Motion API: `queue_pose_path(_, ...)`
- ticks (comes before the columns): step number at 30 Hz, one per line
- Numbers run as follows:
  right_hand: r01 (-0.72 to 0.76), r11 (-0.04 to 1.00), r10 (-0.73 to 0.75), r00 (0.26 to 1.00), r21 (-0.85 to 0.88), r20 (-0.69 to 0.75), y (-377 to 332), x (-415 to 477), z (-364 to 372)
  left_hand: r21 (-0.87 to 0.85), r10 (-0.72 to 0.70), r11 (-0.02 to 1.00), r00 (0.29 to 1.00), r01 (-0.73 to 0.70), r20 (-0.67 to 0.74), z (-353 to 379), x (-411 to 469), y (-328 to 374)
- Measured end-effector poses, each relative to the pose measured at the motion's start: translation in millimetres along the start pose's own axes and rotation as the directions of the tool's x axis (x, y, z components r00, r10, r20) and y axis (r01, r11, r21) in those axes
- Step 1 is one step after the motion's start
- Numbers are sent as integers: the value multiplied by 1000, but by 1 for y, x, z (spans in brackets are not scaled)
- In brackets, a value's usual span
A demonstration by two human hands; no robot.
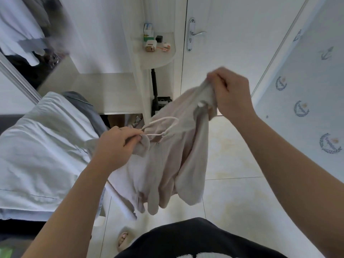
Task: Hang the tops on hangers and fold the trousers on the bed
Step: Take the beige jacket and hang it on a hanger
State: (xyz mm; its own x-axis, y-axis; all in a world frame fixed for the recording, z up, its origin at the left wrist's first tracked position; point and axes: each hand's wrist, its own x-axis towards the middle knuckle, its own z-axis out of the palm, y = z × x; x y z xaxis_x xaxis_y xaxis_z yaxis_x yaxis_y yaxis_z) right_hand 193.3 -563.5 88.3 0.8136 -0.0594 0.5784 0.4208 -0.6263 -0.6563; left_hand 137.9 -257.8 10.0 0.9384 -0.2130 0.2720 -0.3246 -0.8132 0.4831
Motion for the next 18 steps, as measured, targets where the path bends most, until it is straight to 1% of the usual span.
queue_pose_path(1, -43, 999, 43, 999, 23, 8, -3, 14, 7, -42, -4, 999, 1000, 4, 1, 0, 2, 0)
queue_pose_path(2, -135, 989, 131, 988, 57, 79, -5, 26, 14, -133, -24, 991, 1000, 22, -14, -1, 4, -1)
queue_pose_path(3, -265, 961, 242, 946, 83, 217, -6, 34, 22, -248, -57, 968, 997, 44, -49, -2, 7, -1)
queue_pose_path(4, -385, 921, 340, 866, 55, 367, -4, 37, 28, -349, -94, 935, 991, 57, -90, -6, 10, -1)
queue_pose_path(5, -448, 894, 392, 782, 0, 485, 1, 36, 30, -413, -126, 908, 985, 66, -120, -10, 11, -3)
queue_pose_path(6, -455, 889, 402, 731, -44, 551, 7, 29, 29, -443, -147, 894, 980, 73, -136, -13, 12, -5)
queue_pose_path(7, -436, 898, 386, 722, -57, 574, 12, 21, 25, -448, -164, 890, 977, 85, -139, -15, 12, -8)
queue_pose_path(9, -394, 918, 338, 731, -39, 593, 29, -1, 17, -438, -186, 892, 973, 110, -135, -18, 9, -13)
queue_pose_path(10, -408, 912, 344, 711, -38, 614, 40, -14, 13, -441, -192, 891, 970, 110, -148, -18, 8, -16)
queue_pose_path(12, -493, 868, 402, 627, -60, 667, 59, -40, 7, -458, -206, 883, 962, 105, -177, -20, 6, -19)
queue_pose_path(14, -522, 844, 449, 561, -123, 696, 76, -63, 8, -481, -213, 871, 957, 95, -196, -21, 6, -21)
queue_pose_path(15, -518, 842, 465, 551, -153, 693, 84, -72, 10, -487, -216, 868, 956, 95, -198, -21, 7, -22)
queue_pose_path(16, -520, 837, 485, 560, -171, 672, 91, -78, 13, -486, -219, 868, 955, 98, -199, -21, 7, -22)
queue_pose_path(18, -533, 827, 524, 615, -178, 590, 99, -82, 16, -463, -229, 879, 951, 111, -208, -21, 8, -23)
